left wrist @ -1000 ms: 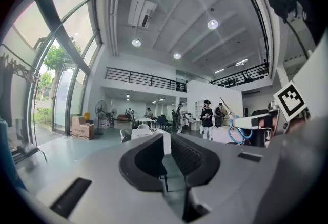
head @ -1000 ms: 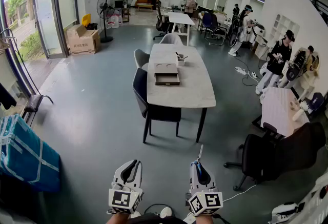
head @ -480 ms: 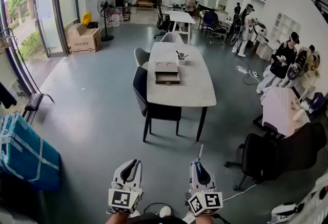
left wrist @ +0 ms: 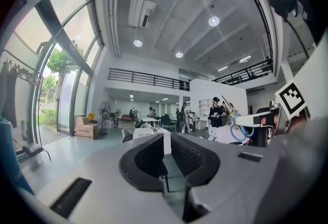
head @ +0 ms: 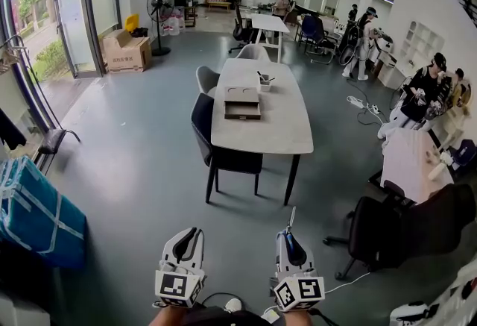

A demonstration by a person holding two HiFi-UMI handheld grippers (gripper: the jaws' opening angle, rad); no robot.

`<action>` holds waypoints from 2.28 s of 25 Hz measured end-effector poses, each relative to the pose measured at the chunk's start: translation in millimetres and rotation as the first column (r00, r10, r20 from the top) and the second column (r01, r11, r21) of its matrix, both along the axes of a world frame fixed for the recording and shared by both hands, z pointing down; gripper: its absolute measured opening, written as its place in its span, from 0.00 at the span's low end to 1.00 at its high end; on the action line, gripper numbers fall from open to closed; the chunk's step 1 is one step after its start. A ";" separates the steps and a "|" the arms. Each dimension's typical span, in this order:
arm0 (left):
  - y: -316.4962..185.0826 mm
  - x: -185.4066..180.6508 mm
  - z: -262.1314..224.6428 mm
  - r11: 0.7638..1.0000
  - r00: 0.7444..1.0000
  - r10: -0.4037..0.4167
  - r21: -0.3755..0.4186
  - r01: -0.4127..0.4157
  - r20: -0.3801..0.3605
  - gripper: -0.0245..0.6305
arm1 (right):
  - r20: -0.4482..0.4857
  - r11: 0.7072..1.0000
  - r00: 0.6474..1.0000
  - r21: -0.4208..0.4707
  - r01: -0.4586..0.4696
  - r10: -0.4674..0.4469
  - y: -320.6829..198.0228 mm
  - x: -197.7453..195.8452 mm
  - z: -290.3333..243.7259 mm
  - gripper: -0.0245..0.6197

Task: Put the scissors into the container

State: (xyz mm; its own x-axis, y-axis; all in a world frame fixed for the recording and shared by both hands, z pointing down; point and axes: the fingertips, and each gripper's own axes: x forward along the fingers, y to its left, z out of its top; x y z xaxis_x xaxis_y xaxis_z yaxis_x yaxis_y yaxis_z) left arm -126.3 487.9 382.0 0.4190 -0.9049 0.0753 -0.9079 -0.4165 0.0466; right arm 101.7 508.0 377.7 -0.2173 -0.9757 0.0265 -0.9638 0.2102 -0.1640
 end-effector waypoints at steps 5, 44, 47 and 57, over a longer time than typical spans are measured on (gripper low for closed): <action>-1.6 15.2 -8.3 0.999 0.999 -0.034 0.012 0.034 -0.014 0.11 | -0.005 1.000 1.000 0.004 0.028 -0.028 -5.3 19.8 2.1 0.10; -311.9 2.4 13.4 0.999 0.999 0.046 -0.021 -0.047 -0.023 0.11 | -0.020 0.995 0.996 -0.043 -0.091 0.090 -296.4 18.3 15.2 0.10; -332.8 -4.1 14.6 0.999 0.999 0.048 -0.015 -0.048 -0.025 0.11 | -0.025 0.994 0.995 -0.038 -0.101 0.100 -313.3 16.3 15.8 0.10; -378.6 -5.9 21.8 0.997 0.998 0.064 -0.033 -0.065 -0.028 0.11 | -0.042 0.990 0.991 -0.048 -0.131 0.129 -357.5 22.5 17.1 0.10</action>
